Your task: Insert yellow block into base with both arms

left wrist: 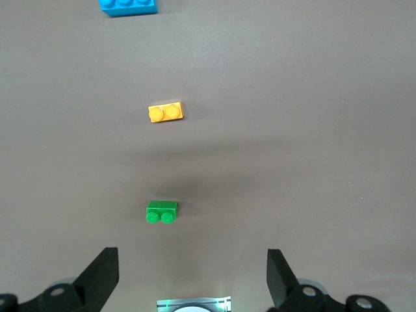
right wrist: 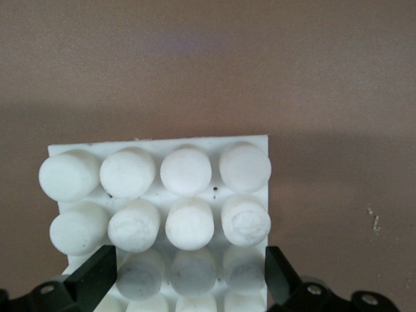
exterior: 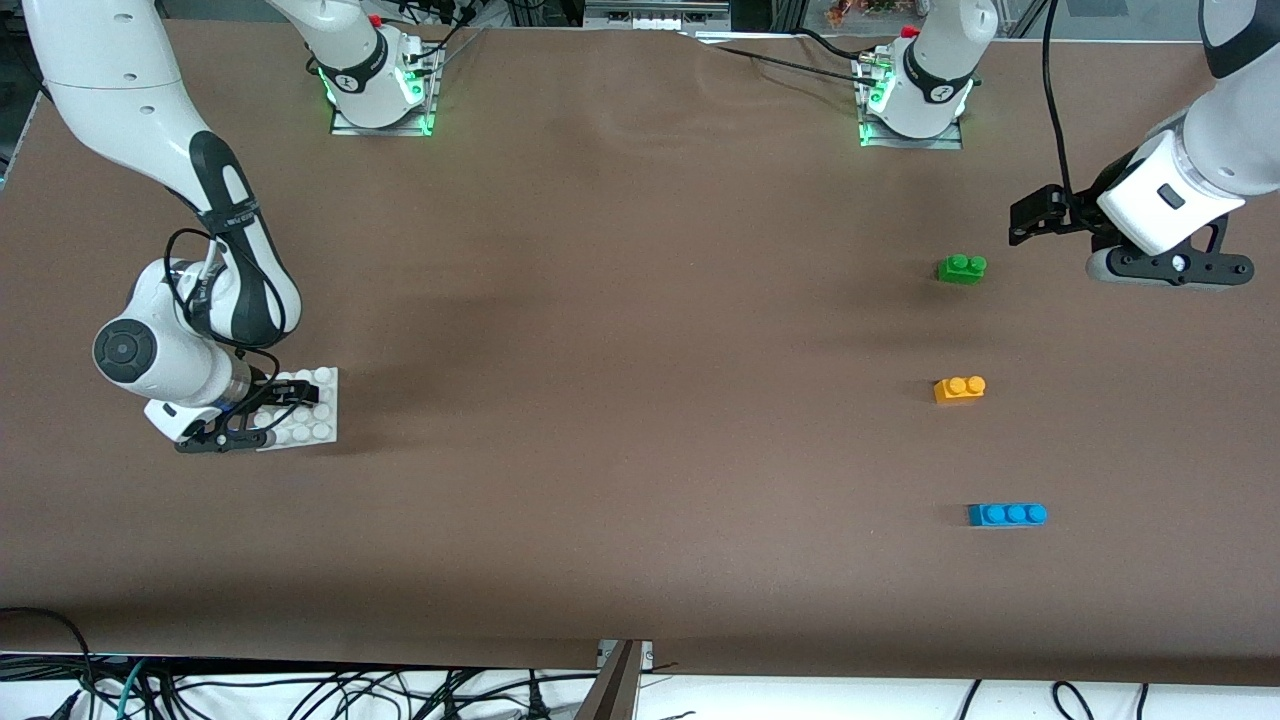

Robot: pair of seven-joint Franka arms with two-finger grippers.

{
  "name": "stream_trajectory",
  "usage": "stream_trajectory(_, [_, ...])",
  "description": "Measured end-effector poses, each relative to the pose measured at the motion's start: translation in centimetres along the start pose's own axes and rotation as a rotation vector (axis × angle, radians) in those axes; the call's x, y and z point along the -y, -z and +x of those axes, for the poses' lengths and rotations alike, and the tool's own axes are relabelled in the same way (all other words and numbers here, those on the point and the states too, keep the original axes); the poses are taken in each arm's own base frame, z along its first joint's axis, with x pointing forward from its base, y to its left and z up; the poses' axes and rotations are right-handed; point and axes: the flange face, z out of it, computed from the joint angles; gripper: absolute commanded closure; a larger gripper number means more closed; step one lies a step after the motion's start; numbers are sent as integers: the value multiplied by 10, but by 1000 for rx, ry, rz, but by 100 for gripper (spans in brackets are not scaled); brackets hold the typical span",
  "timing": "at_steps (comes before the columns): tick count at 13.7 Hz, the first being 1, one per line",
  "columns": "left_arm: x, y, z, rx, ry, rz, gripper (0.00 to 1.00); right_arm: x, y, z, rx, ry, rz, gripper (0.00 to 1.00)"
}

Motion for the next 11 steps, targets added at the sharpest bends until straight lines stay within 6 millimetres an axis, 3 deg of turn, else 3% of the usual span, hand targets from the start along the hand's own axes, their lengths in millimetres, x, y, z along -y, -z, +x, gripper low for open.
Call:
stream_trajectory(7, [0,0,0,0,1,0,0,50,3,11,-51,9,41,0])
stream_trajectory(11, [1,0,0,0,1,0,0,92,5,16,-75,-12,41,0])
